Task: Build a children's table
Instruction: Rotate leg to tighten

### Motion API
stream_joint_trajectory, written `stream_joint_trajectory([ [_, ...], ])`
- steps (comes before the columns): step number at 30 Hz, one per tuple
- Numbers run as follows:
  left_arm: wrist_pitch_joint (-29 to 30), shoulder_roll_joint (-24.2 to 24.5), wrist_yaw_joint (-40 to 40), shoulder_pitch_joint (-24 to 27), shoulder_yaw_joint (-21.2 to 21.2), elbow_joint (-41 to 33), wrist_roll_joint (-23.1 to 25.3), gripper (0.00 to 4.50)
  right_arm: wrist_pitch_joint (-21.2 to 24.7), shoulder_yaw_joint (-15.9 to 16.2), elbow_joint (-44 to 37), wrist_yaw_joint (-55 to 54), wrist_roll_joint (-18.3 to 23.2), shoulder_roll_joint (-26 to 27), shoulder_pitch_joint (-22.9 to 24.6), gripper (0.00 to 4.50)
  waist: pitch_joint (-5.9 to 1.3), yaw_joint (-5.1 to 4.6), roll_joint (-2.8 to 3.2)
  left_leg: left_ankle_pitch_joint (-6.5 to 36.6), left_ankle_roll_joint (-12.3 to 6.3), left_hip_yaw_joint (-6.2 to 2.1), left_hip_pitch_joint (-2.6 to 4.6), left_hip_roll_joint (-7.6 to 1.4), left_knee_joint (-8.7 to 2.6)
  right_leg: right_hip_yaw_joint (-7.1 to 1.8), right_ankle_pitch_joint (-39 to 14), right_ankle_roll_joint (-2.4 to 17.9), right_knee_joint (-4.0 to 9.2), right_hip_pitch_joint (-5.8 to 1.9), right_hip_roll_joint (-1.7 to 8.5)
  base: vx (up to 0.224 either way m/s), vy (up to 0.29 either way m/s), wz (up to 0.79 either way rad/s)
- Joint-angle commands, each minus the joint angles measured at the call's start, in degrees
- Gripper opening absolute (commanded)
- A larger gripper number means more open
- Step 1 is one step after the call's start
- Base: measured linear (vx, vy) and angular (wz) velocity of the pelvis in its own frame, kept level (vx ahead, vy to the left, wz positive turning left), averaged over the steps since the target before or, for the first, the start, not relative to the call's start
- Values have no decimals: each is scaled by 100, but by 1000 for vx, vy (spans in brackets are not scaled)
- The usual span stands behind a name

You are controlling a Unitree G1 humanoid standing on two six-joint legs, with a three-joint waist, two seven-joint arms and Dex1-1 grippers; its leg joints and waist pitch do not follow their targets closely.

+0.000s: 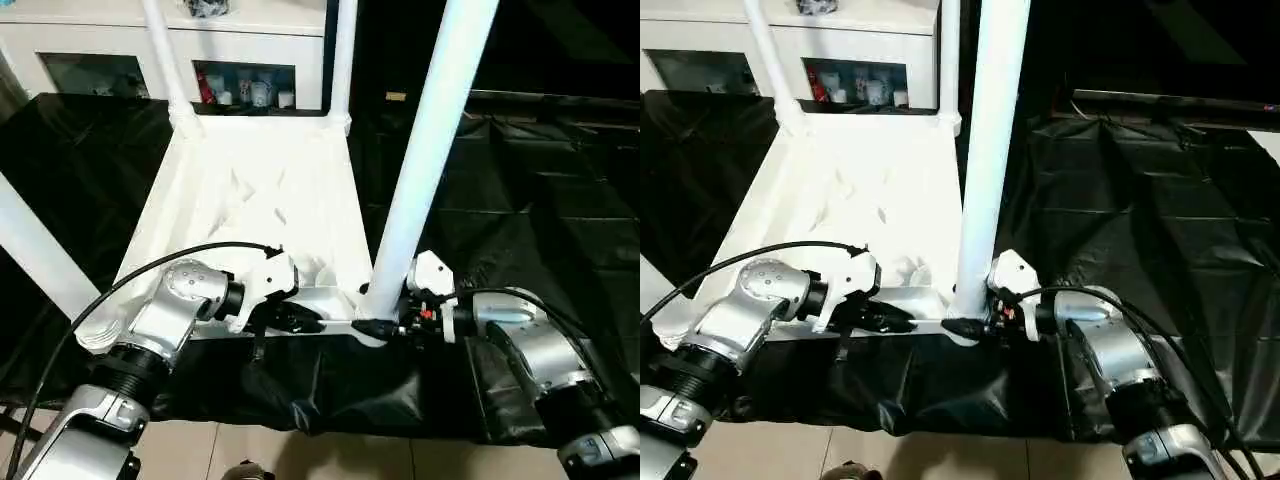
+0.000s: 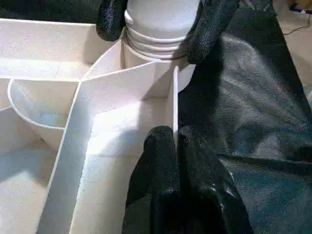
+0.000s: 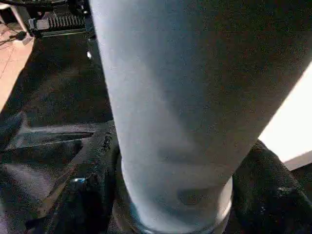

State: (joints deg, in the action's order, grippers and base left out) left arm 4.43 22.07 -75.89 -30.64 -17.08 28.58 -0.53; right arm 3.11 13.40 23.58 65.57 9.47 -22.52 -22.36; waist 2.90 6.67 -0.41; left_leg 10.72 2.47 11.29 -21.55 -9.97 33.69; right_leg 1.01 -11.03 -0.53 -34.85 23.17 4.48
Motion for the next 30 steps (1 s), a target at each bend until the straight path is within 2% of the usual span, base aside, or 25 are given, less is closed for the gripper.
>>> stream_joint_trajectory([
  [1, -35, -125, 14, 31, -114, -183, -134, 0, 74, 147, -136, 106, 4, 43, 74, 270, -335, 3, -70, 1125, -318, -117, 103, -341, -418, -167, -804, 1451, 363, -215, 379, 0, 0, 0],
  [4, -47, -336, 853, -16, -5, 30, 146, 0, 70, -52, 127, -727, -182, 348, 37, 267, -318, -11, -71, 1225, -267, -126, 109, -339, -435, -170, -1041, 1405, 390, -198, 381, 0, 0, 0],
  [5, -47, -336, 853, -16, -5, 30, 146, 0, 70, -52, 127, -727, -182, 348, 37, 267, -297, -37, -85, 1374, -192, -129, 106, -327, -450, -176, -1333, 1336, 422, -189, 384, 0, 0, 0],
  [6, -1, -522, 1487, -102, 118, 198, 291, 0, 92, -219, 435, -1558, -370, 631, -72, 267, -294, -54, -132, 1503, -113, -138, 116, -330, -463, -184, -1694, 1233, 458, -183, 407, 0, 0, 0],
  [7, 2, -532, 1512, -107, 125, 203, 293, 0, 97, -227, 449, -1596, -375, 646, -78, 267, -272, -69, -118, 1577, -59, -142, 121, -323, -473, -185, -1908, 1180, 477, -161, 401, 0, 0, 0],
  [8, 96, -707, 1895, -164, 221, 257, 318, 0, 208, -414, 709, -2312, -412, 940, -193, 267, -257, -89, -105, 1797, 63, -170, 138, -311, -487, -185, -2439, 1030, 522, -146, 420, 0, 0, 0],
  [9, 131, -790, 2092, -187, 236, 272, 369, 0, 274, -517, 840, -2661, -385, 1107, -250, 267, -269, -135, -102, 1869, 166, -201, 125, -309, -515, -177, -2661, 914, 531, -162, 428, 0, 0, 0],
  [11, 206, -890, 2331, -213, 252, 290, 428, 0, 337, -608, 969, -2993, -358, 1277, -298, 266, -266, -201, -112, 1941, 209, -216, 114, -310, -527, -176, -2710, 812, 549, -151, 419, 0, 0, 0],
  [12, 351, -1027, 2628, -232, 276, 286, 486, 0, 398, -697, 1101, -3364, -333, 1479, -343, 266, -269, -202, -93, 2012, 192, -213, 138, -308, -516, -182, -2729, 779, 566, -128, 413, 0, 0, 0],
  [15, 630, -1313, 3194, -266, 271, 271, 609, 0, 533, -816, 1292, -4049, -355, 1887, -414, 266, -275, -237, -102, 1970, 163, -200, 134, -300, -514, -192, -2573, 831, 559, -119, 397, 0, 0, 0],
  [17, 686, -1441, 3422, -281, 302, 291, 645, 0, 544, -808, 1332, -4241, -451, 2018, -427, 266, -281, -243, -92, 1865, 154, -185, 134, -299, -510, -194, -2272, 879, 549, -114, 375, 0, 0, 0],
  [18, 723, -1596, 3569, -288, 308, 296, 652, 0, 509, -754, 1355, -4312, -548, 2156, -424, 266, -295, -241, -102, 1762, 124, -178, 114, -293, -505, -195, -2056, 906, 523, -142, 371, 0, 0, 0],
  [20, 706, -1725, 3500, -254, 242, 225, 610, 0, 455, -657, 1270, -4110, -549, 2221, -361, 322, -299, -227, -115, 1683, 30, -162, 106, -283, -490, -199, -1858, 924, 517, -153, 365, 0, 0, 0],
  [22, 667, -1725, 3322, -196, 171, 114, 562, 0, 449, -615, 1175, -3977, -527, 2162, -315, 336, -307, -207, -98, 1614, -26, -164, 95, -286, -493, -198, -1742, 934, 507, -166, 367, 0, 0, 0],
  [25, 475, -1666, 3002, -90, 110, -61, 446, 0, 413, -598, 1014, -3700, -468, 2003, -269, 353, -319, -192, -107, 1573, -87, -158, 94, -294, -485, -195, -1572, 967, 492, -178, 361, 0, 0, 0],
  [26, 409, -1610, 2845, -49, 85, -113, 411, 0, 351, -549, 935, -3524, -483, 1877, -254, 377, -330, -191, -85, 1473, -104, -154, 93, -292, -480, -195, -1406, 1016, 477, -185, 359, 0, 0, 0],
  [30, 320, -1346, 2204, 94, -28, -313, 292, 0, 78, -308, 636, -2740, -631, 1280, -121, 382, -345, -155, -110, 1186, -279, -130, 79, -290, -443, -185, -867, 1148, 435, -235, 353, 0, 0, 0],
])
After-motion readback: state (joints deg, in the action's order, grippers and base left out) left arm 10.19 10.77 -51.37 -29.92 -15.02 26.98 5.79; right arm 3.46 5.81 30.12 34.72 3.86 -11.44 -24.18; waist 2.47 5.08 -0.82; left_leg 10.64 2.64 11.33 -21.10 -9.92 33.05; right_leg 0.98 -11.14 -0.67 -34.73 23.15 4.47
